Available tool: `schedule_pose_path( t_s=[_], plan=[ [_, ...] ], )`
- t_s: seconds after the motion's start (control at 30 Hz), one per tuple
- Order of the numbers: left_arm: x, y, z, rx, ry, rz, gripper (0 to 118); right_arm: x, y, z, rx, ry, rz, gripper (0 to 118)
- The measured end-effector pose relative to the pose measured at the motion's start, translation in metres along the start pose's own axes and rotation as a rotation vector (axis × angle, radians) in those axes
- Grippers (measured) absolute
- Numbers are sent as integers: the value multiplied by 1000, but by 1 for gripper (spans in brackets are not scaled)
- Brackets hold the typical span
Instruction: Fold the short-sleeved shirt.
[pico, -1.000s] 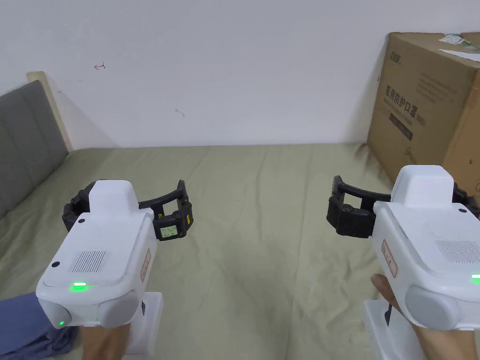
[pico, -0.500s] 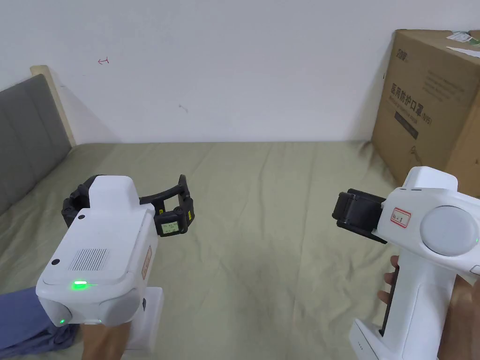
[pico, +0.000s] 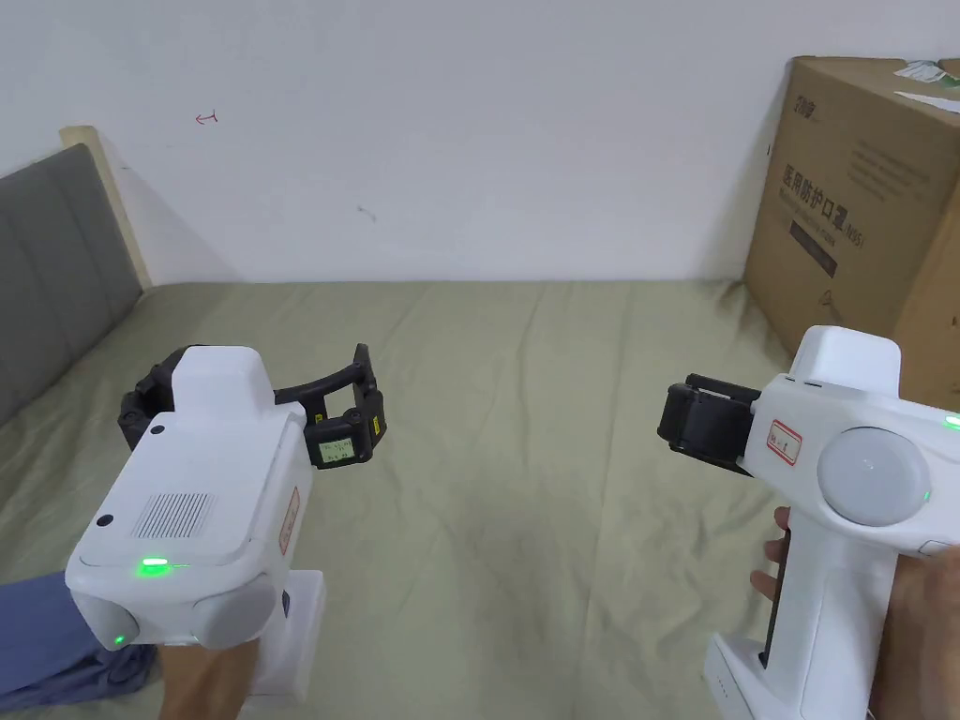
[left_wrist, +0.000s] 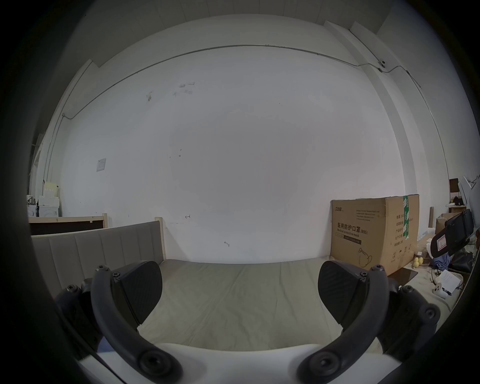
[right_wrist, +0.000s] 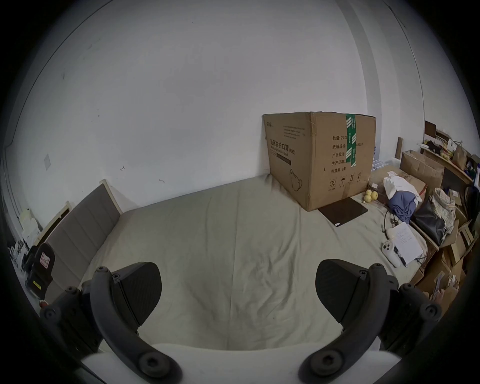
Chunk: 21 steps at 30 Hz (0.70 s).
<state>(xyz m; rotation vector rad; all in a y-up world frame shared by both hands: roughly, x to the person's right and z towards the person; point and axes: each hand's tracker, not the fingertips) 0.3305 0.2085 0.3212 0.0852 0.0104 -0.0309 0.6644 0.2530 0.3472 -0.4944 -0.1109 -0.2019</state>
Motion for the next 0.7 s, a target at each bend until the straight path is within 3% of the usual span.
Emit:
schedule_pose_path(
  t_s=[0.1,0.37,0.53,0.7],
  plan=[
    [-1,0,0,0,-1,1,118,1,-5,0,79,6,7,117],
    [-1,-1,0,1,-1,0,118,-3,-25,4,391,86,173,117],
    [0,-2,0,3,-2,2,118,-7,-32,7,511,96,165,118],
    [1,-2,0,4,0,-2,118,-9,-33,9,533,75,196,118]
  ],
)
